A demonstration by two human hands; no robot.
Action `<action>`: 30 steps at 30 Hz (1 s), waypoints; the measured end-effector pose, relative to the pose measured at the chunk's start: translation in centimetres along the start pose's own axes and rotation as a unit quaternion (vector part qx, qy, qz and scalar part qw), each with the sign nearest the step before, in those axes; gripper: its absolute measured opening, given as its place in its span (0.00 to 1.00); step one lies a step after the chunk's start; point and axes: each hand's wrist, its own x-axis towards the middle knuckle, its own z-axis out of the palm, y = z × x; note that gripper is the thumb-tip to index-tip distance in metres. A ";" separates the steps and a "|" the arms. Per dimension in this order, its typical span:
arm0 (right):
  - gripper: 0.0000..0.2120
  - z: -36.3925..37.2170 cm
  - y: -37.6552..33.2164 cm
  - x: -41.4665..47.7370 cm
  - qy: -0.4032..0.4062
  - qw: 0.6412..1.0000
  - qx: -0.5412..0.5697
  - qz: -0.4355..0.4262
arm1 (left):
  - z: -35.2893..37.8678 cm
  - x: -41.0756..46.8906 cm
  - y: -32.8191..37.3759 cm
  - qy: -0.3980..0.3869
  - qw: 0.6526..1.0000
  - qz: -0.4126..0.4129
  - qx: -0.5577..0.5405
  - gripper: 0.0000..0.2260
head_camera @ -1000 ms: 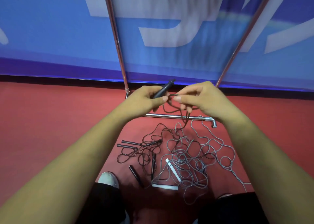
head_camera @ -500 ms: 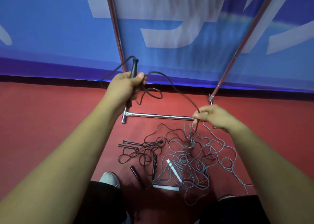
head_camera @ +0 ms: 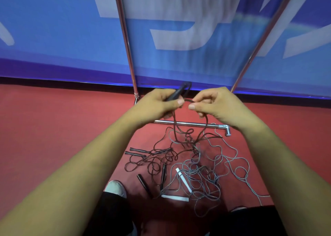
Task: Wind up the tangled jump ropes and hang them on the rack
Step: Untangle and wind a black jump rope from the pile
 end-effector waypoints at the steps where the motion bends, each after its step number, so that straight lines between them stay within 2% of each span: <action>1: 0.05 -0.1 0.8 0.1 -0.022 0.999 -0.026 -0.001 | -0.1 0.1 0.1 0.023 0.999 0.004 -0.046 0.08; 4: 0.04 -0.9 5.1 0.4 -0.114 0.980 -0.153 0.050 | -0.6 0.3 0.5 0.074 0.982 0.030 -0.173 0.07; 6: 0.02 -1.5 7.8 0.1 -0.157 0.965 -0.180 0.110 | -1.3 0.3 0.4 0.096 0.967 0.033 -0.233 0.07; 7: 0.02 -1.6 8.7 0.0 -0.153 0.965 -0.169 0.131 | -1.6 0.4 0.2 0.117 0.964 0.022 -0.237 0.07; 9: 0.05 -1.8 9.3 0.0 -0.094 0.977 -0.139 0.127 | -2.0 0.6 -0.3 0.189 0.963 -0.019 -0.193 0.07; 11: 0.06 -1.9 8.0 0.3 -0.006 0.992 -0.080 0.095 | -2.2 0.7 -0.5 0.262 0.960 -0.062 -0.078 0.04; 12: 0.06 -2.0 6.9 0.4 0.029 0.996 -0.032 0.077 | -2.1 0.7 -0.6 0.277 0.957 -0.075 -0.027 0.06; 13: 0.05 -1.9 5.9 0.4 0.045 0.997 0.003 0.062 | -2.0 0.6 -0.7 0.278 0.957 -0.077 -0.002 0.09; 15: 0.04 -1.4 3.6 0.2 0.035 0.999 0.005 0.033 | -1.5 0.6 -0.4 0.243 0.968 -0.056 -0.005 0.10; 18: 0.04 -0.1 1.3 -0.1 0.011 1.000 -0.012 0.010 | -0.2 0.6 -0.1 0.115 0.993 -0.020 -0.011 0.11; 21: 0.04 0.1 0.5 -0.2 0.012 1.000 0.016 -0.014 | 0.5 0.4 -0.2 0.017 0.999 -0.008 0.036 0.04; 24: 0.03 -0.3 1.9 -0.2 -0.044 0.999 0.003 0.002 | 0.5 0.4 -0.1 0.022 0.999 -0.016 0.021 0.09; 27: 0.05 -0.5 6.0 0.1 -0.135 0.981 -0.110 0.081 | 0.3 0.5 0.3 0.070 0.994 -0.024 -0.083 0.11; 30: 0.05 -1.2 8.8 0.0 -0.135 0.967 -0.145 0.162 | -0.4 0.6 0.4 0.148 0.975 -0.025 -0.165 0.12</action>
